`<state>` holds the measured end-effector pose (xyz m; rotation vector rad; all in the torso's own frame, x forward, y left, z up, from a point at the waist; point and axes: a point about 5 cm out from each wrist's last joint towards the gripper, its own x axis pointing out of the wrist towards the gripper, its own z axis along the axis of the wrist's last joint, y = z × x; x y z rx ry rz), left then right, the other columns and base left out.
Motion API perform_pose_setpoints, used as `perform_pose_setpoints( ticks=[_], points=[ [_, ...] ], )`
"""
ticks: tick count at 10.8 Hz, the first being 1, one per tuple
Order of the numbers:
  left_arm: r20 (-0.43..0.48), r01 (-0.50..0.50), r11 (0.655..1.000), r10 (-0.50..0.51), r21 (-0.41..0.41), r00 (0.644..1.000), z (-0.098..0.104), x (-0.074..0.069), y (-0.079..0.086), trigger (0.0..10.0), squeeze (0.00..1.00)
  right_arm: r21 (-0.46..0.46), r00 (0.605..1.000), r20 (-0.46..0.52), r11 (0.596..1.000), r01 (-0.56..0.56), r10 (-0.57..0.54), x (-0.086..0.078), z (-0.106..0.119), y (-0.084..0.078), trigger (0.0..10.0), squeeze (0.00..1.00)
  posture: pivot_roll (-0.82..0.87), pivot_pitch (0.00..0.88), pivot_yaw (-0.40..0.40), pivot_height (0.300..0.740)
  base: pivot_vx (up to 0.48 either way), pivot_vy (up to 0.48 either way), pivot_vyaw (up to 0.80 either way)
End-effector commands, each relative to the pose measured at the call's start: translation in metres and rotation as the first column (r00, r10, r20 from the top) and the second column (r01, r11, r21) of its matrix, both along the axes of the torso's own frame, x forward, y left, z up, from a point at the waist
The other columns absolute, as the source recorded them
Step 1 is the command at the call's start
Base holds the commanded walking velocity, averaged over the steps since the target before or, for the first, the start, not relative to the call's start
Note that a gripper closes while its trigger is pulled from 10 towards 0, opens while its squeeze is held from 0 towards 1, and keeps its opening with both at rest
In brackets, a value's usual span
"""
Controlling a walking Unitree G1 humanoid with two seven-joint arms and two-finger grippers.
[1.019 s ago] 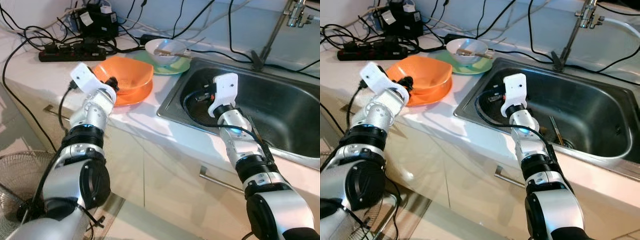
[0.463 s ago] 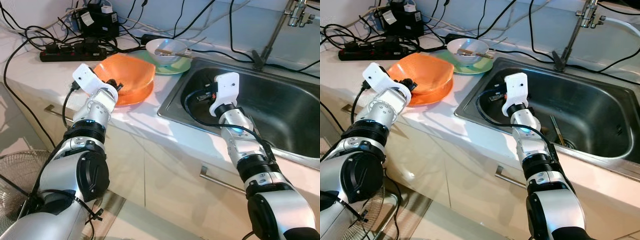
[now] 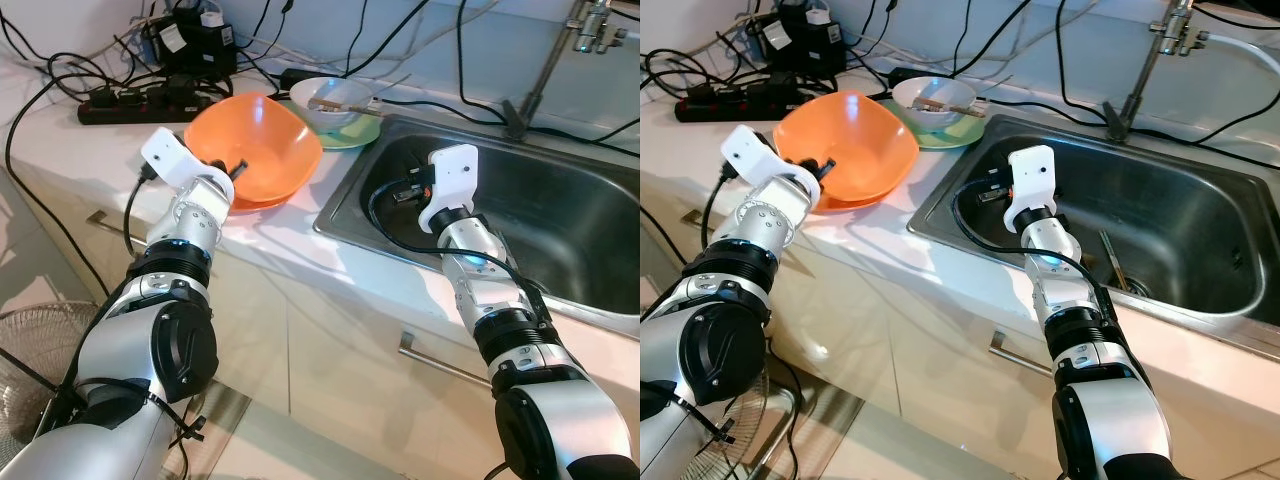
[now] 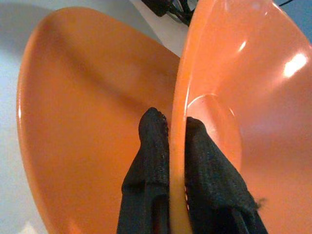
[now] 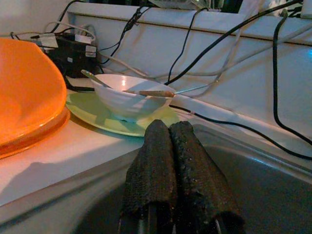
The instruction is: Kitchen organization
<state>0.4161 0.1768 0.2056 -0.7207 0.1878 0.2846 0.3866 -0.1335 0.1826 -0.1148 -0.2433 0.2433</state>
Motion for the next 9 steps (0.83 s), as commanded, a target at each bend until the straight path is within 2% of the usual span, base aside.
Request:
perform_pose_setpoints(
  ticks=[1, 2, 3, 5, 6, 8, 9],
  points=[
    [-0.055, -0.005, 1.0, 0.005, 0.002, 0.998, -0.011, -0.002, -0.002, 0.0, 0.0, -0.006, 1.0, -0.004, 1.0, 0.011, -0.011, 0.0, 0.0, -0.004, 10.0, 0.0, 0.19, 0.012, -0.008, 0.725, 0.0, 0.0, 0.0],
    [-0.054, -0.011, 1.0, 0.011, 0.003, 0.998, -0.012, -0.003, -0.003, 0.0, 0.0, -0.008, 1.0, -0.004, 1.0, 0.012, -0.012, 0.0, 0.0, -0.004, 10.0, 0.0, 0.19, 0.011, -0.009, 0.725, 0.0, 0.0, 0.0],
    [-0.01, -0.035, 0.999, 0.035, 0.021, 0.999, -0.006, -0.003, 0.0, 0.0, 0.0, -0.007, 1.0, -0.003, 1.0, 0.013, -0.013, 0.0, 0.0, -0.005, 10.0, 0.0, 0.19, 0.009, -0.011, 0.725, 0.0, 0.0, 0.0],
    [0.141, -0.043, 0.998, 0.036, 0.043, 0.989, 0.01, -0.004, -0.001, 0.0, 0.0, -0.006, 1.0, -0.003, 1.0, 0.015, -0.015, 0.0, 0.001, -0.006, 10.0, 0.0, 0.19, 0.007, -0.016, 0.725, 0.0, 0.0, 0.0],
    [0.204, -0.018, 0.998, 0.004, 0.066, 0.979, 0.016, -0.006, -0.004, 0.0, 0.0, -0.004, 1.0, -0.003, 1.0, 0.016, -0.016, 0.001, 0.001, -0.005, 10.0, 0.0, 0.19, 0.006, -0.021, 0.725, 0.0, 0.0, 0.0],
    [0.381, 0.03, 0.994, -0.067, 0.103, 0.922, 0.038, -0.015, -0.015, 0.0, 0.0, 0.006, 1.0, 0.005, 1.0, 0.012, -0.012, 0.002, 0.004, -0.003, 10.0, 0.0, 0.2, 0.0, -0.025, 0.725, 0.0, 0.0, 0.0],
    [0.481, 0.046, 0.991, -0.101, 0.126, 0.871, 0.052, -0.022, -0.021, 0.0, 0.0, 0.015, 1.0, 0.014, 1.0, 0.01, -0.01, 0.002, 0.008, -0.003, 10.0, 0.0, 0.2, 0.0, -0.031, 0.725, 0.0, 0.0, 0.0]
  ],
)
